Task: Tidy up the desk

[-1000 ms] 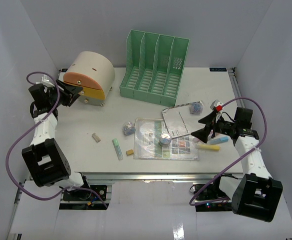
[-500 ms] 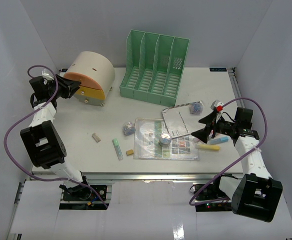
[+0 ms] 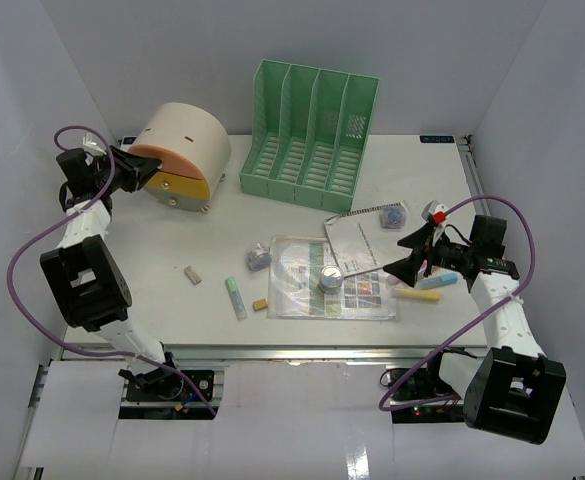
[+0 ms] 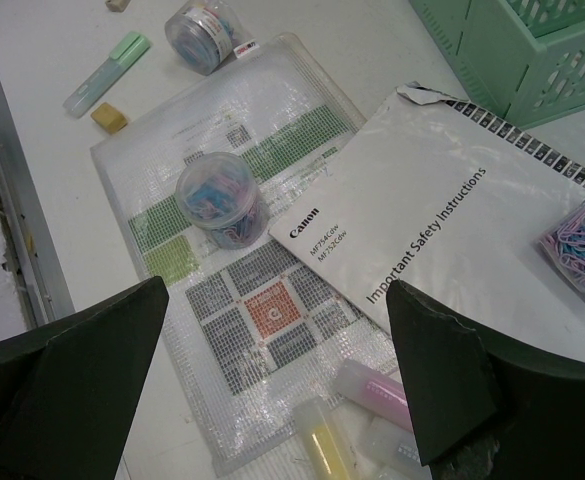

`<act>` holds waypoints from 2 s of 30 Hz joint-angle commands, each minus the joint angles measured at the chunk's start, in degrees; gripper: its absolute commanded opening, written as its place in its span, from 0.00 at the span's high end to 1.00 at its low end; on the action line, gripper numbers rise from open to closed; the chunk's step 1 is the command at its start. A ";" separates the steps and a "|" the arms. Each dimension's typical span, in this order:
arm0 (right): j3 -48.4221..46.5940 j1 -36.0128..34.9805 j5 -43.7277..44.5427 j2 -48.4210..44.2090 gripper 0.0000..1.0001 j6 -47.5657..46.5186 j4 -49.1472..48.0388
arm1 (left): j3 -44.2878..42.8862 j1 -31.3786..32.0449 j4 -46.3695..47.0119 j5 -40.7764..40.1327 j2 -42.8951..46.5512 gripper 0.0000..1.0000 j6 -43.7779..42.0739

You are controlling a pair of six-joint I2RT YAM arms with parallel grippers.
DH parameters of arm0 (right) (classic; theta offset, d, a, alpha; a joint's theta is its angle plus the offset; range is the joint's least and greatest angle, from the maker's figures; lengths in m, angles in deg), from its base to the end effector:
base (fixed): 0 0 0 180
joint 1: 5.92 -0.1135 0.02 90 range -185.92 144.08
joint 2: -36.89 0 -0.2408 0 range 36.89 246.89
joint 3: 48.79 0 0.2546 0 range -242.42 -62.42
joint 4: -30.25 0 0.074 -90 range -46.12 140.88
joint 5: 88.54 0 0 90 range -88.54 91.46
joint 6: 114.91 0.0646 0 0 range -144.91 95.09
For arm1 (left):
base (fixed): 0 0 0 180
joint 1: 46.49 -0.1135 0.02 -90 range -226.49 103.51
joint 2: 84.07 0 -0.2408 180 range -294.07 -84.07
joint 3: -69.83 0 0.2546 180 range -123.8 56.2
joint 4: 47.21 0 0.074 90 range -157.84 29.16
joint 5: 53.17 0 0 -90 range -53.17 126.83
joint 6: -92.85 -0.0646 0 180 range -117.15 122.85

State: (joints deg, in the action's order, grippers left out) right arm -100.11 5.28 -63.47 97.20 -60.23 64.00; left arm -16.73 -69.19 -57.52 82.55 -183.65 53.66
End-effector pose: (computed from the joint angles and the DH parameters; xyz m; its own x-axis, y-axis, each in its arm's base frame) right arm 0.2337 0.0134 0.2141 -0.2135 -0.2075 -0.9547 -0.8502 0.5208 0.0770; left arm 0.4030 0.1184 0.2464 -0.4921 -0.7924 -0.3605 -0.0702 0.4489 -0.8908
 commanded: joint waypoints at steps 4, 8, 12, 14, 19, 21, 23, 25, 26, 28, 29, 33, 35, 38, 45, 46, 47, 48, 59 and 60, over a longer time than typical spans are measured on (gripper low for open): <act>0.00 0.50 -1.80 -0.29 0.04 -0.97 0.45 | -0.55 0.36 2.39 2.08 2.37 0.81 0.56; 0.08 0.78 -1.94 -0.37 0.04 -0.97 0.41 | 2.33 0.29 0.33 0.68 7.81 0.84 -1.79; 0.16 0.84 -2.31 -0.50 0.04 -0.89 0.45 | 7.20 0.23 -1.90 -0.99 16.46 0.85 -4.87; 0.21 0.89 -2.41 -0.60 0.04 -0.89 0.45 | 9.55 0.29 -4.06 -1.89 19.49 0.85 -6.94; 0.31 0.98 -2.77 -0.87 0.04 -0.85 0.45 | 16.88 -0.06 -5.96 -2.60 24.91 0.85 -9.35; 0.34 1.01 -2.84 -0.90 0.04 -0.89 0.52 | 19.01 -0.22 -5.73 -2.41 25.67 0.85 -9.57; 0.42 1.02 -2.84 -0.90 0.04 -0.89 0.45 | 20.18 -0.50 -5.87 -2.22 26.35 0.85 -9.60; 0.43 1.02 -2.84 -0.90 0.04 -0.89 0.53 | 20.94 -0.68 -6.09 -2.22 27.82 0.85 -9.68; 0.43 1.02 -2.84 -0.90 0.04 -0.89 0.53 | 21.23 -0.68 -6.37 -2.29 28.26 0.85 -9.69; 0.43 1.10 -2.89 -0.90 0.04 -0.89 0.53 | 21.39 -0.65 -6.80 -2.24 29.54 0.85 -9.69; 0.43 1.05 -2.93 -0.90 0.04 -0.89 0.53 | 21.47 -0.68 -7.07 -2.16 30.18 0.85 -9.73; 0.37 1.07 -2.96 -0.90 0.04 -0.89 0.53 | 22.94 -0.65 -8.36 -1.95 32.43 0.85 -9.95; 0.43 1.02 -3.01 -0.90 0.04 -0.89 0.53 | 24.09 -0.67 -8.64 -1.95 33.78 0.85 -9.80; 0.49 1.02 -3.01 -0.81 0.04 -0.89 0.47 | 25.64 -0.66 -8.68 -2.23 34.51 0.82 -9.96; 0.57 1.07 -2.87 -0.76 0.04 -0.94 0.50 | 25.62 -0.68 -10.29 -3.41 33.71 0.41 -11.10; 0.60 1.10 -2.84 -0.73 0.04 -0.97 0.53 | 25.39 -0.68 -10.52 -3.61 33.57 0.34 -11.26; 0.60 1.10 -2.80 -0.72 0.04 -0.97 0.53 | 25.14 -0.68 -10.69 -3.62 33.49 0.32 -11.35; 0.60 1.10 -2.75 -0.72 0.04 -0.97 0.53 | 24.89 -0.68 -10.86 -3.62 33.40 0.30 -11.43; 0.69 1.10 -2.88 -0.50 0.04 -1.15 0.53 | 27.12 -0.68 -13.64 -4.84 40.70 0.09 -15.25; 0.70 1.10 -2.94 -0.53 0.04 -1.16 0.53 | 27.89 -0.68 -14.04 -5.34 41.90 0.03 -15.82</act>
State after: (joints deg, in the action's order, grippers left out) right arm -100.00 6.07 -64.77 97.20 -60.51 64.22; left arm 9.30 -69.78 -69.85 78.49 -148.41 41.06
